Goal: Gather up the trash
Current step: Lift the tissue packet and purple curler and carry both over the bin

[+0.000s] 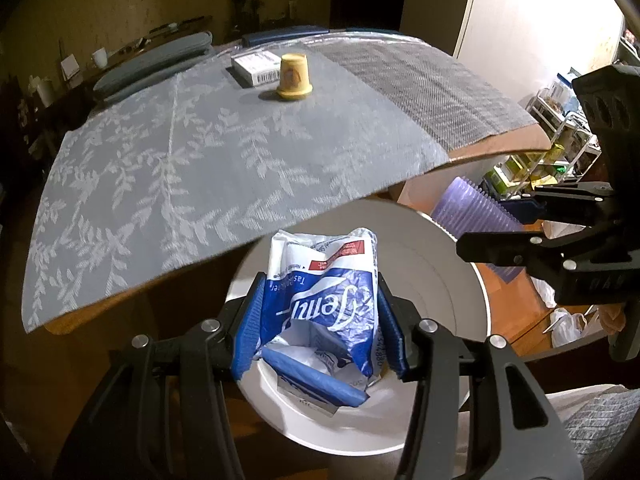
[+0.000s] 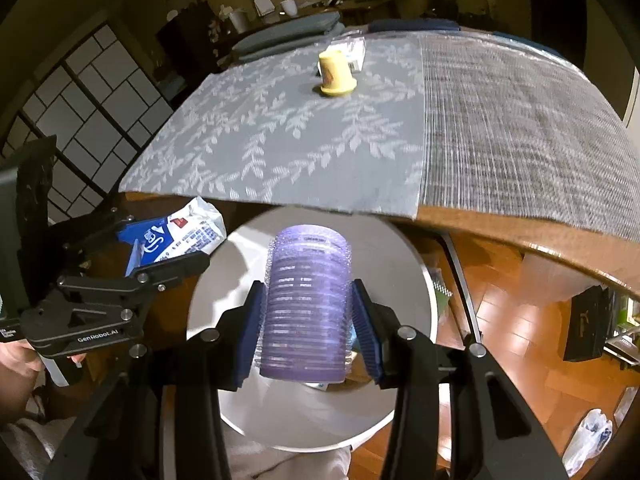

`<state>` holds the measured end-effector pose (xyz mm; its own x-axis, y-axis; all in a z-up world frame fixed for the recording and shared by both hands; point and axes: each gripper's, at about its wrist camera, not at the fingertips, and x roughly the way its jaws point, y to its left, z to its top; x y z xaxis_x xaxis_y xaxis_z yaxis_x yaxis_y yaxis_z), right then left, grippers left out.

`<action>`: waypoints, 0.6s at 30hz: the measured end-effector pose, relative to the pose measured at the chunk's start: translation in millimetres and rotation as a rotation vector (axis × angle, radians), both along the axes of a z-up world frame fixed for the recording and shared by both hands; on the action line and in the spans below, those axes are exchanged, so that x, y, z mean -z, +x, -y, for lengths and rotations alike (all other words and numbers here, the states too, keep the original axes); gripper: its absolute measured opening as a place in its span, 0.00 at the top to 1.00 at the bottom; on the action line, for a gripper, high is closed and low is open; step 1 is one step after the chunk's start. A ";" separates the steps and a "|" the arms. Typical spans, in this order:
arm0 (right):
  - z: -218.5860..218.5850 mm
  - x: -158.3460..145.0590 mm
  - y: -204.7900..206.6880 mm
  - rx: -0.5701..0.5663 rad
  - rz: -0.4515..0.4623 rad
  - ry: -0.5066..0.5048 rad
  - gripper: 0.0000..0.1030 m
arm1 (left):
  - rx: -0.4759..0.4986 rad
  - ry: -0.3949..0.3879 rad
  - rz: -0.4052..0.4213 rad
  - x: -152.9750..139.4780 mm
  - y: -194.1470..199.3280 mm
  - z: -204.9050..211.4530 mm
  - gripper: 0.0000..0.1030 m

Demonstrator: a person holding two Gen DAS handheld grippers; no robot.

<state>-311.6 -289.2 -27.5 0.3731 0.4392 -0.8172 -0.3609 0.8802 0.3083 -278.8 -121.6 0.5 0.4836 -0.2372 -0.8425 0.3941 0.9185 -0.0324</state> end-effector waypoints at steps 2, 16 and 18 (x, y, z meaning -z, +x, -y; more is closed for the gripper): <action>-0.8 4.4 -0.7 -0.005 -0.007 -0.012 0.58 | -0.002 0.003 -0.008 2.8 -1.1 0.5 0.50; -5.8 33.6 -4.2 -0.039 -0.056 -0.061 0.58 | -0.020 0.029 -0.079 30.3 -4.2 1.8 0.50; -8.1 37.2 -5.0 -0.044 -0.061 -0.070 0.58 | -0.023 0.032 -0.089 34.6 -4.1 0.8 0.50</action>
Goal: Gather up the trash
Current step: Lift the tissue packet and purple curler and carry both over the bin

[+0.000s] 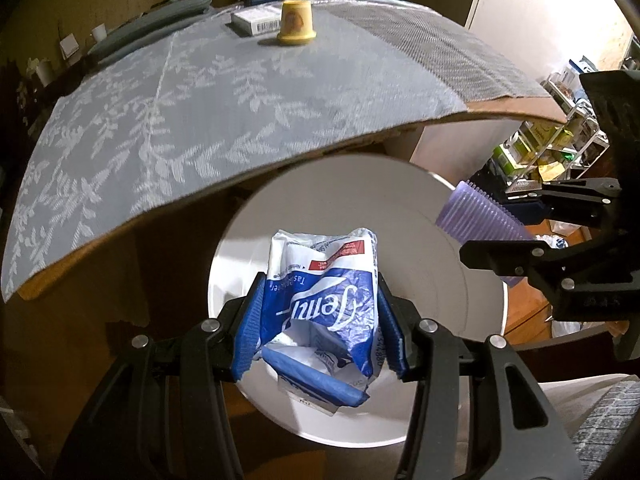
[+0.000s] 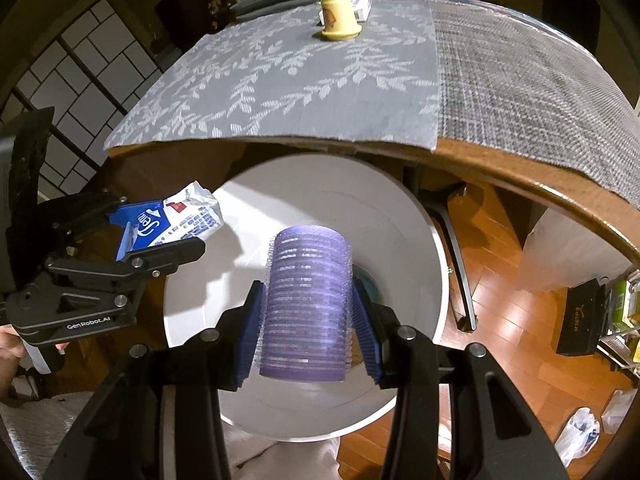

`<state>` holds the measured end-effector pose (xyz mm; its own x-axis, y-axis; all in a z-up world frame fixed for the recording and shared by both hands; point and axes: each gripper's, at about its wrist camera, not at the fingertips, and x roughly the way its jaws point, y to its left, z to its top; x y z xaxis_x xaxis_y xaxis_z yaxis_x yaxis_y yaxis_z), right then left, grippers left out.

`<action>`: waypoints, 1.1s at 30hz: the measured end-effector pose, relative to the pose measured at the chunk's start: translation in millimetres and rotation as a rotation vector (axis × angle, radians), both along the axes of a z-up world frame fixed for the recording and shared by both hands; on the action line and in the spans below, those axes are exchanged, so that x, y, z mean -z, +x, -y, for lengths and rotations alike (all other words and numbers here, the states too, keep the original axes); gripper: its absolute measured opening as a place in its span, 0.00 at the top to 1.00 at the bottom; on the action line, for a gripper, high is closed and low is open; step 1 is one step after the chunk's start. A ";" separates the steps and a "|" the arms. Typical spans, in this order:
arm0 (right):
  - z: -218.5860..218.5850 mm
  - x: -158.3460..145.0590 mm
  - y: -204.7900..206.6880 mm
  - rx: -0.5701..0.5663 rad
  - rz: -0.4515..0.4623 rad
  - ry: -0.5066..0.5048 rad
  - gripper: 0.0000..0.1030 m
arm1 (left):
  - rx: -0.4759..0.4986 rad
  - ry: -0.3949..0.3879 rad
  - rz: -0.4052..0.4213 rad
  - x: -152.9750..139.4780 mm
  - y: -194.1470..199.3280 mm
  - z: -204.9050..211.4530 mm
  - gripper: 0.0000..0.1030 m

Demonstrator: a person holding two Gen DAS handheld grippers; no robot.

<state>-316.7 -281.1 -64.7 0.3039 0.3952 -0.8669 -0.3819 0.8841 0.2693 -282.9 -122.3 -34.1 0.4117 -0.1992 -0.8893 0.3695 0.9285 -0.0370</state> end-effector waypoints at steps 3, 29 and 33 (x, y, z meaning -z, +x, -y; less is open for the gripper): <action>-3.6 4.5 -0.9 -0.006 -0.005 -0.010 0.58 | -0.003 0.006 -0.015 7.1 0.2 -1.5 0.50; -30.6 44.4 15.1 -0.033 -0.044 -0.124 0.58 | 0.020 0.064 -0.112 52.2 10.8 9.8 0.50; -31.3 49.9 18.1 -0.035 -0.051 -0.135 0.58 | 0.023 0.068 -0.120 56.6 13.1 11.9 0.50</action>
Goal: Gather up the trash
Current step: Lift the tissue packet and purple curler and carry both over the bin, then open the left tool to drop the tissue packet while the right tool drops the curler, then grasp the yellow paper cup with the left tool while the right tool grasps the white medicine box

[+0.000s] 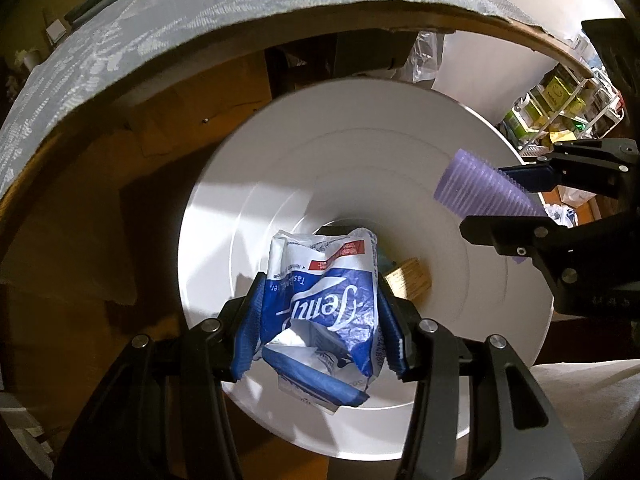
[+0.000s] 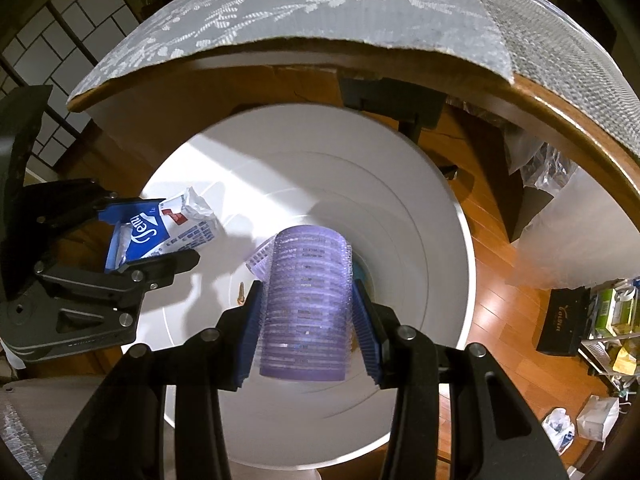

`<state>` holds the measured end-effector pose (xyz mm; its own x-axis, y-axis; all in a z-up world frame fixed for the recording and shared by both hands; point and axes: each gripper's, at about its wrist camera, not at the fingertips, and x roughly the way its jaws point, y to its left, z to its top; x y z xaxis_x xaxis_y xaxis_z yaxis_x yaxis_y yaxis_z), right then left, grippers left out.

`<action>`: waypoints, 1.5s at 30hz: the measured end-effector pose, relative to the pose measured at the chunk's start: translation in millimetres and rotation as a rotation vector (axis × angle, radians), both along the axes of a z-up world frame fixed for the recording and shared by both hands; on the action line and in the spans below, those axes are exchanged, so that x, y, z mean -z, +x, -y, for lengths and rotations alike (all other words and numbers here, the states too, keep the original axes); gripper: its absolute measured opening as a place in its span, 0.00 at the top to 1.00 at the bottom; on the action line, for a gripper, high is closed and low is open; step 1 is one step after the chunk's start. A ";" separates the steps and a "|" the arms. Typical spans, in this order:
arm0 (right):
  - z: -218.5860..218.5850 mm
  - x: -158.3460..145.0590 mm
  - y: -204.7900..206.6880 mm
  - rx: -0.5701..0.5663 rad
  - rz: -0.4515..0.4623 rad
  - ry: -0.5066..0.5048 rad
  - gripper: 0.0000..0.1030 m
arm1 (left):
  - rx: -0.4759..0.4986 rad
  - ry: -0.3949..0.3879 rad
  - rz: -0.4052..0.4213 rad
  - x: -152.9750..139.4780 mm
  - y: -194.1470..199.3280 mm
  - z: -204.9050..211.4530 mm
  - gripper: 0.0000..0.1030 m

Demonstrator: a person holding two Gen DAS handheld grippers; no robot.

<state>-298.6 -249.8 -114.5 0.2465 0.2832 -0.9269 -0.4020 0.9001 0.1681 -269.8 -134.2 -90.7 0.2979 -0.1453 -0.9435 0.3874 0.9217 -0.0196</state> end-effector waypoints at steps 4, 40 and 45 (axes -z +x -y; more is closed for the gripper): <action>-0.8 3.6 1.3 0.001 -0.009 -0.007 0.58 | 0.005 0.004 -0.006 2.0 1.0 -1.3 0.50; 49.3 -161.7 81.1 0.246 0.420 -0.001 0.04 | -0.021 -0.050 0.422 -126.3 26.1 5.0 0.02; 34.3 -174.7 153.9 0.173 0.396 0.034 0.04 | -0.006 -0.049 0.442 -126.6 64.4 15.6 0.02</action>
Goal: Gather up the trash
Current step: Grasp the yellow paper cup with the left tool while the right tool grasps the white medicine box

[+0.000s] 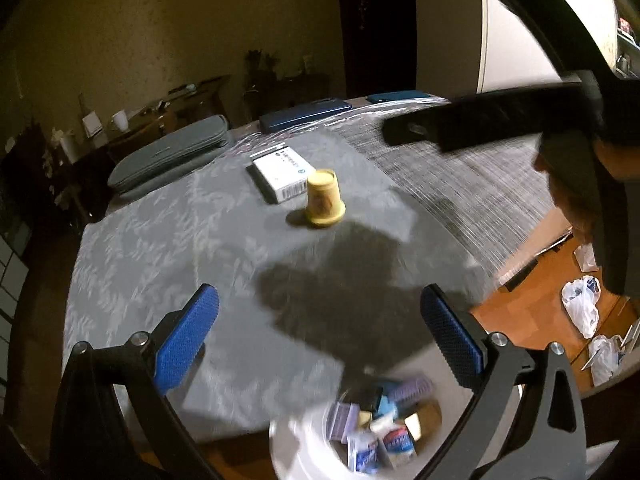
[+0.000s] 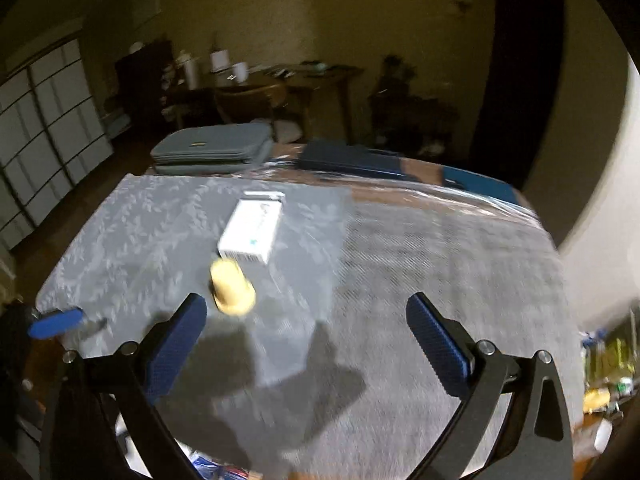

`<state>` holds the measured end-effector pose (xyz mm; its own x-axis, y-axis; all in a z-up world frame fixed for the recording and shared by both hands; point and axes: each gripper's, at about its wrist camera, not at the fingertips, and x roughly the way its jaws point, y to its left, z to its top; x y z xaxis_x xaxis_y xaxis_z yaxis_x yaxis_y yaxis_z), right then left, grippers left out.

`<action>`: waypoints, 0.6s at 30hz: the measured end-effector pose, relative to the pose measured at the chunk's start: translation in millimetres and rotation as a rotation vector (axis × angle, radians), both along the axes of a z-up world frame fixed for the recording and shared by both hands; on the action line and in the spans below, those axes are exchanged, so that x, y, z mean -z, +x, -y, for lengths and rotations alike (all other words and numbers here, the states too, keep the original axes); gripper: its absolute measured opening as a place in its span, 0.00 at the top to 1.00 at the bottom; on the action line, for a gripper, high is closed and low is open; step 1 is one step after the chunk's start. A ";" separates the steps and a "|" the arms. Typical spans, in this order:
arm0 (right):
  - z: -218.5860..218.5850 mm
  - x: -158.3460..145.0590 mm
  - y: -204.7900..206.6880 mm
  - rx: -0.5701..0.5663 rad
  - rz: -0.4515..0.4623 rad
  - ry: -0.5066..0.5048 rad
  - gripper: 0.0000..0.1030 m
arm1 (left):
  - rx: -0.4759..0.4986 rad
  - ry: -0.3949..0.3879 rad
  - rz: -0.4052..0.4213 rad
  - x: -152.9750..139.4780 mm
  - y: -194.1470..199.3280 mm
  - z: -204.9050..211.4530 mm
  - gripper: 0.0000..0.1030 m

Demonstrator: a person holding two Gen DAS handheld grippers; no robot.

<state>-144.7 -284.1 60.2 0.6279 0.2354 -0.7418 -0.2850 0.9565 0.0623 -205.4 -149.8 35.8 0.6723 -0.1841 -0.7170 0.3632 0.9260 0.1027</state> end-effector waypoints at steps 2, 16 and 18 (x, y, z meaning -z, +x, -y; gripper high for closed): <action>-8.5 1.8 21.7 -0.036 -0.047 0.032 0.04 | -0.015 0.001 -0.011 6.4 17.2 4.7 0.02; -77.2 55.6 129.4 -0.107 -0.267 -0.019 0.06 | -0.074 0.012 -0.020 19.8 62.0 29.1 0.02; -85.2 58.9 135.0 -0.133 -0.278 -0.036 0.13 | -0.079 0.005 -0.029 20.7 66.0 29.6 0.02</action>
<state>-9.7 -198.9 1.3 0.3649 0.2726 -0.8903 -0.3844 0.9150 0.1226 -139.4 -179.4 15.1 0.6637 -0.1275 -0.7370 0.2917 0.9515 0.0981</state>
